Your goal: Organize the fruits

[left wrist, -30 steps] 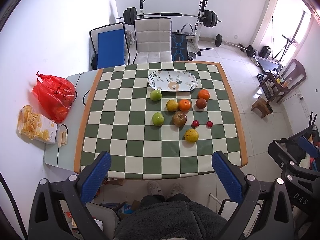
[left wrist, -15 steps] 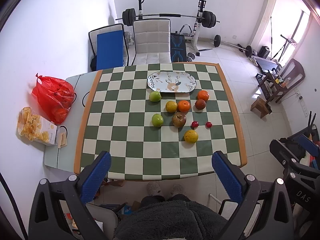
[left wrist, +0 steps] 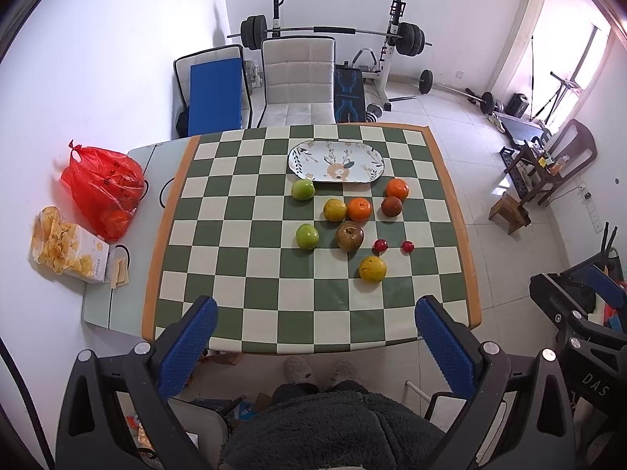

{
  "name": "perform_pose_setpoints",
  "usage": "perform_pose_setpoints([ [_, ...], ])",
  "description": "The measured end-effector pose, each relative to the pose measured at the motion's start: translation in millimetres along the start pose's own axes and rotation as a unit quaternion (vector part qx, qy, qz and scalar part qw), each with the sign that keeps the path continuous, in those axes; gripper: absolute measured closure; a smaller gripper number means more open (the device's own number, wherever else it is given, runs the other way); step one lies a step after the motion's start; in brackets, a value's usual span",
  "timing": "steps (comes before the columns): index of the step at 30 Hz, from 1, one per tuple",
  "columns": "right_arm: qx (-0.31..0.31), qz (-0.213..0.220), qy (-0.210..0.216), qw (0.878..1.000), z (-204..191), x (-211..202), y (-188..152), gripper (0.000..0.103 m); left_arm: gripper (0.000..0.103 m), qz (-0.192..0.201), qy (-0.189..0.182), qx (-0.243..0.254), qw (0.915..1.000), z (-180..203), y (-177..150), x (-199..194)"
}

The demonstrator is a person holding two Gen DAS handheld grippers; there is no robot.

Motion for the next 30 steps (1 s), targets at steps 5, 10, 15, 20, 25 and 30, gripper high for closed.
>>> perform_pose_setpoints([
  [5,0.001,0.000,-0.001,1.000,-1,-1,3,0.000,0.000,0.000,-0.002,-0.001,1.0000,1,0,-1],
  [10,0.001,0.002,-0.001,1.000,-1,-3,4,0.000,0.000,0.001,-0.002,0.000,1.0000,1,-1,-1],
  [15,0.000,0.001,0.001,1.000,-3,-5,7,0.000,0.000,0.001,-0.003,-0.002,1.0000,0,-1,-2],
  [20,0.001,0.002,0.001,1.000,-4,-5,13,0.000,0.000,0.000,-0.004,-0.002,1.0000,0,0,-2],
  [25,0.000,0.001,0.000,1.000,-2,-2,9,0.000,0.000,0.001,-0.004,-0.002,1.0000,-1,-1,-2],
  [30,-0.001,0.001,0.005,1.000,-7,-3,20,0.000,0.000,0.021,0.017,0.001,0.9996,-5,8,-1],
])
Point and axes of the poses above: each gripper's, at about its wrist camera, not at the fingertips, and x roughly the way its jaws point, z to its right, y to its top, the point moved 7 cm from there along x, roughly the way its jaws point, and after that the axes turned 12 degrees about x, right-handed, at the moved point
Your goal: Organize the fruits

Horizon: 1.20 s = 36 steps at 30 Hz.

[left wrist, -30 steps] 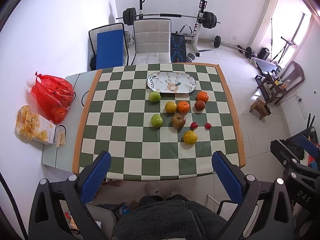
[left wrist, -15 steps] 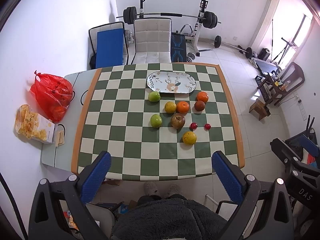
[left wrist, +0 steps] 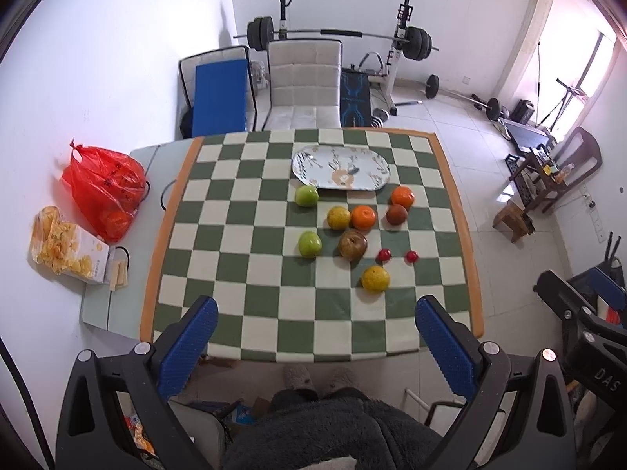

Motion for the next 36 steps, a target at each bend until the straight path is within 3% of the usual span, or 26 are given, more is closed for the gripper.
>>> perform_pose_setpoints([
  [4,0.014,0.006,0.016,1.000,0,15,3,0.000,0.000,0.015,0.048,-0.006,0.9987,-6,11,26],
  [9,0.035,-0.012,0.040,0.999,3,75,0,0.000,0.000,-0.018,0.098,-0.015,0.9949,-25,14,84],
  [16,0.050,-0.140,0.059,0.987,1,241,-49,0.000,0.000,-0.095,0.114,-0.011,0.9888,-48,6,171],
  [24,0.059,-0.248,0.059,0.965,-16,381,-102,0.004,0.001,-0.188,0.051,-0.014,0.9806,-55,7,280],
  [27,0.070,-0.276,0.053,0.957,-24,409,-117,0.008,0.001,-0.228,-0.006,-0.036,0.9731,-54,8,323],
  [32,0.084,-0.308,0.027,0.947,-32,448,-131,0.017,0.002,-0.280,-0.096,-0.087,0.9513,-48,12,384],
  [36,0.107,-0.329,0.012,0.938,-39,471,-136,0.017,0.015,-0.313,-0.142,-0.107,0.9329,-41,10,423],
])
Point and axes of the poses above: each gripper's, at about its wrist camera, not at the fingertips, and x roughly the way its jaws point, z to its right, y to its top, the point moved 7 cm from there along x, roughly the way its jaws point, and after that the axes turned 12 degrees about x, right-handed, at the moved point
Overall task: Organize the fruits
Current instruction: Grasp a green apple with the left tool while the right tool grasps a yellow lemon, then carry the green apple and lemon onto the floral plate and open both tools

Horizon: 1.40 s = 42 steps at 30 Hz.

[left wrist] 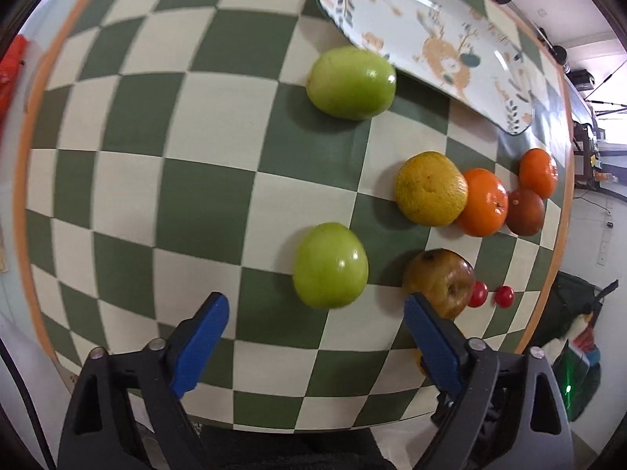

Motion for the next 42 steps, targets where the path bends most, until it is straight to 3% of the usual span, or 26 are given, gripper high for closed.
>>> perform_pose_setpoints([
  [5,0.007,-0.017,-0.018,1.000,-11,15,3,0.023,0.029,-0.037,-0.021,0.018,0.9990,6,11,33],
  [9,0.019,-0.021,-0.033,0.999,-14,23,5,0.023,0.051,-0.047,-0.020,0.050,0.9974,15,11,47],
  [17,0.036,-0.031,-0.038,0.998,-16,28,6,0.030,0.051,-0.025,-0.003,0.080,0.9965,20,18,47],
  [22,0.033,-0.041,-0.035,0.998,-19,27,6,0.034,0.051,-0.031,-0.004,0.086,0.9958,19,20,50],
  [33,-0.014,-0.071,-0.032,0.997,-30,24,-4,0.036,0.051,-0.013,0.022,0.056,0.9981,23,17,49],
  [38,-0.025,-0.067,-0.022,0.997,-41,23,-17,0.037,0.052,0.010,0.013,0.059,0.9981,27,4,17],
  [42,-0.024,-0.067,0.023,0.997,-44,-12,-20,0.037,0.051,0.045,-0.017,0.055,0.9973,38,14,-27],
])
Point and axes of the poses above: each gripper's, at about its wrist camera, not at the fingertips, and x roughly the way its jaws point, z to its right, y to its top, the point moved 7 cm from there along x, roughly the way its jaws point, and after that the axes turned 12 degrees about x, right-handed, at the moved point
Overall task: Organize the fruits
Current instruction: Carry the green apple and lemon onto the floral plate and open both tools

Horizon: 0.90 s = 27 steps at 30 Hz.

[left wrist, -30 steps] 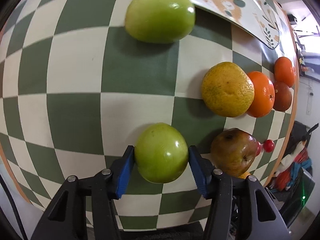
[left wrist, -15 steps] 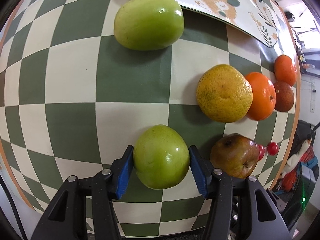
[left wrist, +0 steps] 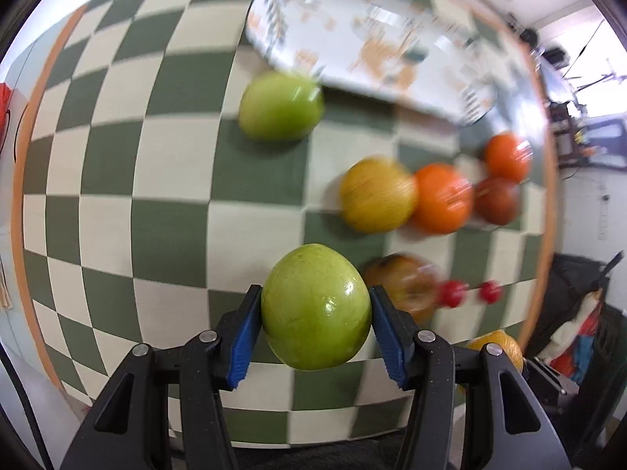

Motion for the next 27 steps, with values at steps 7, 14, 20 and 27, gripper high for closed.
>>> perform_pose_setpoints([
  [7,-0.047,0.066,0.071,0.994,-46,-111,53,0.037,0.051,0.066,-0.031,0.005,0.9973,28,99,-57],
  [14,-0.118,0.126,0.048,0.984,-118,-137,210,0.037,0.051,0.033,-0.011,-0.029,0.9990,-12,208,-11],
  [20,-0.161,0.106,-0.009,0.981,-156,-70,291,0.037,0.051,-0.013,-0.016,-0.050,0.9985,-32,245,33],
  [27,-0.163,0.091,-0.038,0.982,-158,-40,319,0.037,0.051,-0.039,-0.017,-0.039,0.9983,-35,251,45],
])
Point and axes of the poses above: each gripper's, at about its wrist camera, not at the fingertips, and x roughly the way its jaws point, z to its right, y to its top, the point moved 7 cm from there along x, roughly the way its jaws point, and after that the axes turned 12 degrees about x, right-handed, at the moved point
